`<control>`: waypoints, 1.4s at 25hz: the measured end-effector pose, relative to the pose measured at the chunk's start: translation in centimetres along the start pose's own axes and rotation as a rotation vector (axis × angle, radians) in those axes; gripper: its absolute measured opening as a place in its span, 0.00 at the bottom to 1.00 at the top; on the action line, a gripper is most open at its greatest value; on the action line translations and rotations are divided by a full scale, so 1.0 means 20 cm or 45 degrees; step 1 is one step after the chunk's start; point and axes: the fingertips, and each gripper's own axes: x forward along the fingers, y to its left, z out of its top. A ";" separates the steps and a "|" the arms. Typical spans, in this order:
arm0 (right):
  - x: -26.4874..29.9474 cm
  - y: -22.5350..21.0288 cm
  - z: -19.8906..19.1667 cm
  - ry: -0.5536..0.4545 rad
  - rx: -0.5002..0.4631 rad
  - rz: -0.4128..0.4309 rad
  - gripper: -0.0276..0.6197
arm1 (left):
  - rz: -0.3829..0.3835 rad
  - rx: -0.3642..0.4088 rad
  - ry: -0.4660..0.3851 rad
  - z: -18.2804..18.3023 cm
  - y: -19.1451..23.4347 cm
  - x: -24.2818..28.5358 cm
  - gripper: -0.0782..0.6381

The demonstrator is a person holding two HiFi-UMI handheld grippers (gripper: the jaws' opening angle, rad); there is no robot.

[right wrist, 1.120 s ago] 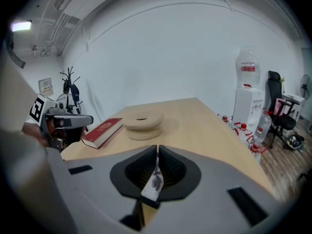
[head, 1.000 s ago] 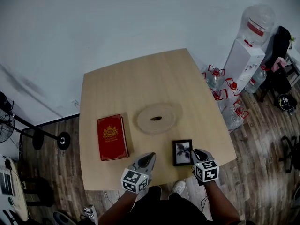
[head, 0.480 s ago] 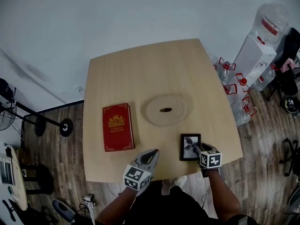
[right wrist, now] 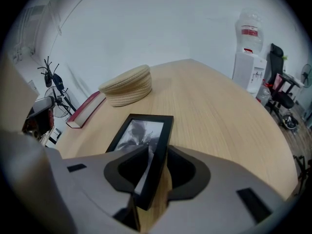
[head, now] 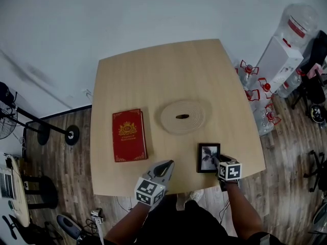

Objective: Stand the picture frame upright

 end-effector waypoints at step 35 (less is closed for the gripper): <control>-0.22 0.24 0.39 -0.331 -0.022 0.060 0.14 | 0.071 -0.056 -0.022 -0.04 0.05 -0.12 0.11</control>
